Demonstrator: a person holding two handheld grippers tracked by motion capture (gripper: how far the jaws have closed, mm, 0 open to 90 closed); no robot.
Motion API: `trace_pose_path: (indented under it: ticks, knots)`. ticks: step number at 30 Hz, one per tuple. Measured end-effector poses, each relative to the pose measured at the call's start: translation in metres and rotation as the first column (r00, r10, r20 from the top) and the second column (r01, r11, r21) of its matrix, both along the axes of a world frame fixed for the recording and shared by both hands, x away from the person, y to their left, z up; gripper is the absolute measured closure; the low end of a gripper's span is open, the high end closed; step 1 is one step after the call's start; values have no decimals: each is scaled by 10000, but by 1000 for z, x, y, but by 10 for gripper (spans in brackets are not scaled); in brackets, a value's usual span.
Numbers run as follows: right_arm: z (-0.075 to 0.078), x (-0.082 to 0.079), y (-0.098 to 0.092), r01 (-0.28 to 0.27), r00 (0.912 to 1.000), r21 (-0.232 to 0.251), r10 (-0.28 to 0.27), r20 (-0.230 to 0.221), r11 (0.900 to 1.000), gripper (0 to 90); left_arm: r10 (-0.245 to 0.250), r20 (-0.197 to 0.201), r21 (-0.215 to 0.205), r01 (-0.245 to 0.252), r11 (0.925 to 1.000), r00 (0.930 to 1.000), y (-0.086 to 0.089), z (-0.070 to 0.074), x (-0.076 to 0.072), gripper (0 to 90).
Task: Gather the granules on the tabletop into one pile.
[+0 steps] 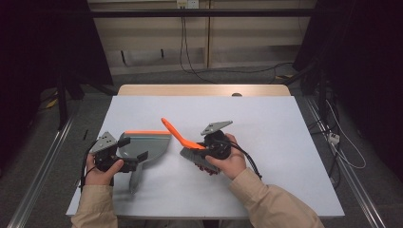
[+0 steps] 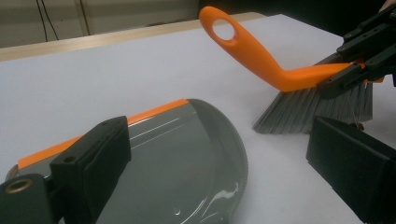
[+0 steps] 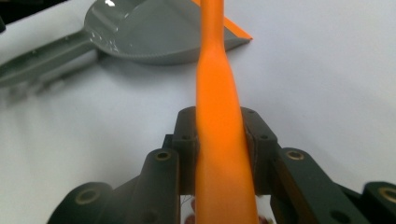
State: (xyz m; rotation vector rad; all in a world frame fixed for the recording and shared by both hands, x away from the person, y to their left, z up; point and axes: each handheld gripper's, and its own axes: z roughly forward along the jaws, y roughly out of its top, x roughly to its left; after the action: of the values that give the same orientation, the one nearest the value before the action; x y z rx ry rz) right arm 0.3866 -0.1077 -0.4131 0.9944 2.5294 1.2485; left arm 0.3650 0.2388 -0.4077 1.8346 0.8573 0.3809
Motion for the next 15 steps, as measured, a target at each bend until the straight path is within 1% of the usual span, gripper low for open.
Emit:
trace_pose_path:
  ticks: [5, 9, 12, 15]
  knots:
    - [1, -6, -9, 4, 10000, -51, -4, 18, 10000, 713, -50, -11, 73, 50, 10000, 10000, -1, 0, 0, 64]
    - [1, -10, -11, -81, 9999, -83, 82, 89, 9999, 713, -33, 17, 28, 33, 10000, 10000, -1, 0, 0, 65]
    - [2, -13, -13, -155, 9998, 11, 155, 131, 9999, 713, -27, 40, 72, 27, 10000, 10000, 0, 1, -1, 64]
    - [4, -14, -18, -37, 9997, 467, 26, 245, 9989, 713, -30, 64, 106, 29, 9999, 10000, 0, 1, -1, 65]
